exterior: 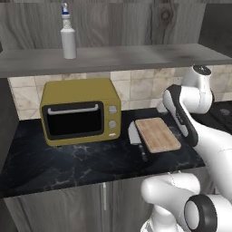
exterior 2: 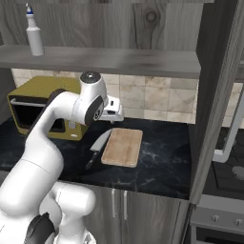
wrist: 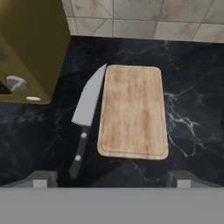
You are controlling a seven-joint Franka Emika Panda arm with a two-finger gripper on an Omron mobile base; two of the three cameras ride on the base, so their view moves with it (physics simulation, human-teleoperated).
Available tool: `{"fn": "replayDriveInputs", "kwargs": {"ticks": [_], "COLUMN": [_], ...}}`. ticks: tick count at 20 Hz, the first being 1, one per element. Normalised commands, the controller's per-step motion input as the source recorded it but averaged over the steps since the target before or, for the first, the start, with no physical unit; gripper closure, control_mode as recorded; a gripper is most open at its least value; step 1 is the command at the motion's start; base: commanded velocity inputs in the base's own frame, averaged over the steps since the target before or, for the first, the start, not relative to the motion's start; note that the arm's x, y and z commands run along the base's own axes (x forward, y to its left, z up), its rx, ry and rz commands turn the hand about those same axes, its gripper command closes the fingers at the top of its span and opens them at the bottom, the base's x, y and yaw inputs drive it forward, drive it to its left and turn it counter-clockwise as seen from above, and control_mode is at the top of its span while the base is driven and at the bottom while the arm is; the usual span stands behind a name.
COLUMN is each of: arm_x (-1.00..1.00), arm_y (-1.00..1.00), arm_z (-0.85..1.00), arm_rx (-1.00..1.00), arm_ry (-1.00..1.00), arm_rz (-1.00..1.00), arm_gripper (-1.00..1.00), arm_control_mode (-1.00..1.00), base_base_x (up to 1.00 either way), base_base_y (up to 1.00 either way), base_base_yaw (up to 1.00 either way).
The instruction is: Move the cutting board and knife to the sink. Then move spray from the cabinet to the counter.
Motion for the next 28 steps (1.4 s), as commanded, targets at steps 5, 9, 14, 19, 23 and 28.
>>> {"fn": "replayDriveInputs", "kwargs": {"ticks": [5,9,14,19,23,28], "arm_x": [0.56,0.59,0.6,0.64,0.63,0.49], "arm_y": [0.0,0.0,0.0,0.0,0.0,0.0], "arm_z": [-0.28,-0.28,-0.29,-0.25,-0.26,-0.31], "arm_rx": [0.0,0.0,0.0,0.0,0.0,0.0], "arm_ry": [0.0,-0.05,-0.02,0.0,0.0,0.0], "arm_rz": [0.0,0.0,0.0,0.0,0.0,0.0], "arm_gripper": [-1.0,-1.0,-1.0,-1.0,-1.0,-1.0], "arm_control_mode": [-1.0,-1.0,-1.0,-1.0,-1.0,-1.0], "base_base_x": [0.0,0.0,0.0,0.0,0.0,0.0], "base_base_y": [0.0,0.0,0.0,0.0,0.0,0.0], "base_base_yaw": [0.0,0.0,0.0,0.0,0.0,0.0]}}
